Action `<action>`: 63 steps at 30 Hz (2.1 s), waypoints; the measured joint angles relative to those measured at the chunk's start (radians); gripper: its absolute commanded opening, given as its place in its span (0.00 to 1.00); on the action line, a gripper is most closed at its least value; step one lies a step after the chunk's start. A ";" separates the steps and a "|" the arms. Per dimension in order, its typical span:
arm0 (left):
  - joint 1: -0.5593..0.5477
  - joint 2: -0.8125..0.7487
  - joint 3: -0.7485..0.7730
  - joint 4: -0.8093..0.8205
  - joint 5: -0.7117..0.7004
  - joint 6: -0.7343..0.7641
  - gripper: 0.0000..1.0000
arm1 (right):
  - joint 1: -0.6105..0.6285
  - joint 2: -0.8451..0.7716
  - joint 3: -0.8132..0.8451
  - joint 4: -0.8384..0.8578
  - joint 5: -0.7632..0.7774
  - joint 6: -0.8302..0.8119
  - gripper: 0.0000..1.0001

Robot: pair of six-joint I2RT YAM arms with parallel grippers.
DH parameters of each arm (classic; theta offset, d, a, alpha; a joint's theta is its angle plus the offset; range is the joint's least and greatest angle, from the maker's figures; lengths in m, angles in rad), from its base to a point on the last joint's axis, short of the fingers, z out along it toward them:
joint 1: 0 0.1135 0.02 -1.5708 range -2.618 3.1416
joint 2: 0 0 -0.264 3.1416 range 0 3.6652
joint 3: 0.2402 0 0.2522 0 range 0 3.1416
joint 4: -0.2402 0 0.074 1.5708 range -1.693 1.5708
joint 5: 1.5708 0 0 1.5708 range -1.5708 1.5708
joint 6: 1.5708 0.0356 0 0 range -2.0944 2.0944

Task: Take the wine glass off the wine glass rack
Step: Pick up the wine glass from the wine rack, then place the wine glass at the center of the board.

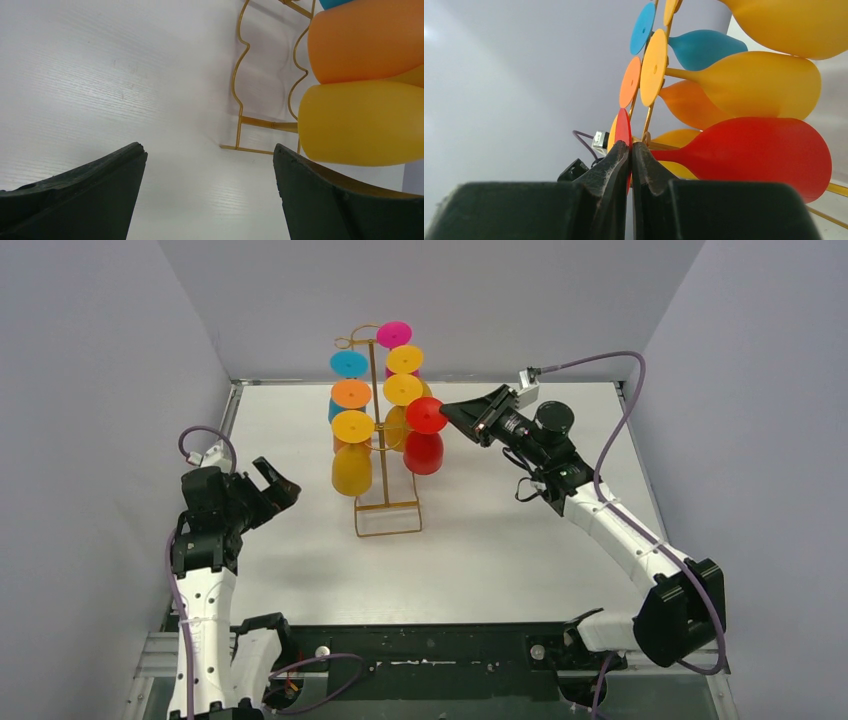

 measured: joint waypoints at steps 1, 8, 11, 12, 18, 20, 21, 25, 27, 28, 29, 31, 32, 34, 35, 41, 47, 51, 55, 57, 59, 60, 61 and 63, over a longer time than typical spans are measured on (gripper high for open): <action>-0.002 -0.006 0.005 -0.007 0.000 0.005 0.97 | 0.000 -0.007 -0.005 -0.008 0.004 -0.004 0.00; -0.035 -0.054 0.039 -0.057 -0.005 0.053 0.96 | -0.003 -0.088 -0.051 -0.029 0.027 -0.031 0.00; -0.052 -0.068 0.047 -0.069 0.001 0.072 0.92 | -0.005 -0.141 -0.082 -0.035 0.041 -0.050 0.00; -0.059 -0.072 0.049 -0.074 0.008 0.079 0.91 | -0.005 -0.164 -0.093 -0.044 0.048 -0.060 0.00; -0.120 -0.099 0.076 -0.093 0.143 0.135 0.89 | -0.005 -0.323 -0.179 -0.103 0.095 -0.136 0.00; -0.155 -0.104 0.096 -0.117 0.205 0.159 0.89 | -0.005 -0.376 -0.218 -0.120 0.109 -0.157 0.00; -0.183 -0.105 0.104 -0.122 0.245 0.170 0.89 | -0.005 -0.397 -0.235 -0.128 0.114 -0.167 0.00; -0.259 -0.130 0.082 -0.100 0.412 0.170 0.88 | -0.005 -0.448 -0.283 -0.165 0.114 -0.211 0.00; -0.270 -0.163 0.022 -0.054 0.487 0.132 0.82 | -0.005 -0.475 -0.319 -0.167 0.103 -0.235 0.00; -0.275 -0.179 -0.013 -0.029 0.519 0.107 0.82 | -0.004 -0.489 -0.339 -0.173 0.096 -0.248 0.00; -0.282 -0.193 -0.048 -0.002 0.548 0.085 0.84 | -0.004 -0.501 -0.355 -0.180 0.086 -0.261 0.00; -0.296 -0.214 -0.114 0.043 0.591 0.040 0.88 | -0.004 -0.525 -0.385 -0.196 0.065 -0.291 0.00; -0.303 -0.221 -0.142 0.067 0.607 0.013 0.87 | -0.003 -0.534 -0.397 -0.204 0.055 -0.306 0.00; -0.319 -0.236 -0.195 0.148 0.633 -0.060 0.87 | 0.000 -0.552 -0.416 -0.221 0.041 -0.331 0.00; -0.332 -0.245 -0.224 0.203 0.640 -0.098 0.87 | 0.003 -0.563 -0.429 -0.227 0.034 -0.345 0.00; -0.525 -0.216 -0.286 0.397 0.583 -0.216 0.83 | 0.016 -0.616 -0.482 -0.249 0.006 -0.412 0.00; -0.859 -0.045 -0.280 0.558 0.375 -0.244 0.82 | 0.027 -0.621 -0.509 -0.252 -0.035 -0.472 0.00; -1.021 0.044 -0.287 0.723 0.223 -0.290 0.77 | 0.038 -0.621 -0.539 -0.235 -0.090 -0.488 0.00; -1.130 0.072 -0.340 0.882 0.098 -0.338 0.65 | 0.057 -0.632 -0.566 -0.204 -0.131 -0.494 0.00; -1.138 0.075 -0.362 0.929 0.047 -0.354 0.65 | 0.068 -0.647 -0.584 -0.175 -0.151 -0.492 0.00; -1.140 0.074 -0.370 0.953 0.004 -0.365 0.65 | 0.075 -0.657 -0.600 -0.146 -0.166 -0.489 0.00; -1.142 0.068 -0.376 0.962 -0.025 -0.369 0.64 | 0.077 -0.657 -0.609 -0.128 -0.177 -0.483 0.00; -1.143 0.058 -0.383 0.970 -0.045 -0.370 0.63 | 0.080 -0.657 -0.615 -0.117 -0.182 -0.477 0.00; -1.144 0.033 -0.402 0.992 -0.080 -0.373 0.59 | 0.085 -0.655 -0.632 -0.078 -0.200 -0.457 0.00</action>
